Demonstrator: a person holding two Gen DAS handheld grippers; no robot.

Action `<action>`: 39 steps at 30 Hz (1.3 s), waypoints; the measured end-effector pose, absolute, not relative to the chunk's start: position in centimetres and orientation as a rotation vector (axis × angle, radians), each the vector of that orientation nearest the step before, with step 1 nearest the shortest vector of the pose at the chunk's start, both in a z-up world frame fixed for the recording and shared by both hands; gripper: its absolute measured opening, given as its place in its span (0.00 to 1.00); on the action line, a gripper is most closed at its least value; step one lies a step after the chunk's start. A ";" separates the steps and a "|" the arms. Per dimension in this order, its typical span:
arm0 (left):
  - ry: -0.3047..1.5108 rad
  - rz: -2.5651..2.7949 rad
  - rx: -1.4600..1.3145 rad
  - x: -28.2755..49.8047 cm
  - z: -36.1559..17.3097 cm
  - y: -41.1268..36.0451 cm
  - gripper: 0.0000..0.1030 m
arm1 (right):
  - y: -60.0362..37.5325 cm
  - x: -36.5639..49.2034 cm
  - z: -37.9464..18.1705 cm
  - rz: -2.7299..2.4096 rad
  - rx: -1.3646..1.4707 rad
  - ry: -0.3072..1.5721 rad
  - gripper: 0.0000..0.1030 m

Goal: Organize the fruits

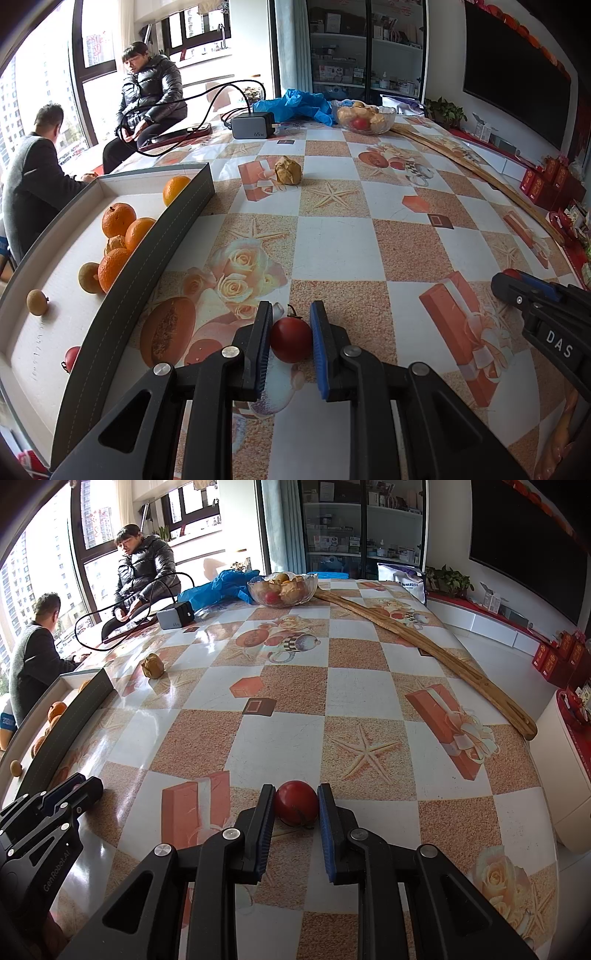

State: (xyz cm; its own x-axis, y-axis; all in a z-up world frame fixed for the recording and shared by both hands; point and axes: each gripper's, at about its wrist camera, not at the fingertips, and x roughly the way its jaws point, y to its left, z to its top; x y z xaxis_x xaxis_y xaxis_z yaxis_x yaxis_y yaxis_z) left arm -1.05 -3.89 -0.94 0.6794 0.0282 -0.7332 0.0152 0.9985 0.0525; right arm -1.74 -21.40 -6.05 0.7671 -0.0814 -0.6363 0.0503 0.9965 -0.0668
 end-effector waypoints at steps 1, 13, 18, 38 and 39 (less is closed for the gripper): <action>0.824 0.007 0.056 -1.1 -0.9 -3.9 0.22 | -21.5 -1.8 -6.0 -0.072 -0.047 0.693 0.22; 0.828 0.000 0.043 -1.0 -0.9 -3.8 0.22 | -21.0 -1.6 -6.1 -0.090 -0.085 0.701 0.22; 0.868 -0.045 -0.039 -0.9 -0.6 -2.8 0.22 | -21.0 -1.2 -5.7 -0.042 -0.076 0.754 0.22; 0.845 0.024 -0.111 -2.2 4.4 2.2 0.22 | -17.3 -1.3 -0.6 0.098 -0.043 0.762 0.22; 0.843 0.029 -0.112 -2.2 4.6 2.6 0.22 | -16.7 -1.2 -0.4 0.113 -0.046 0.765 0.22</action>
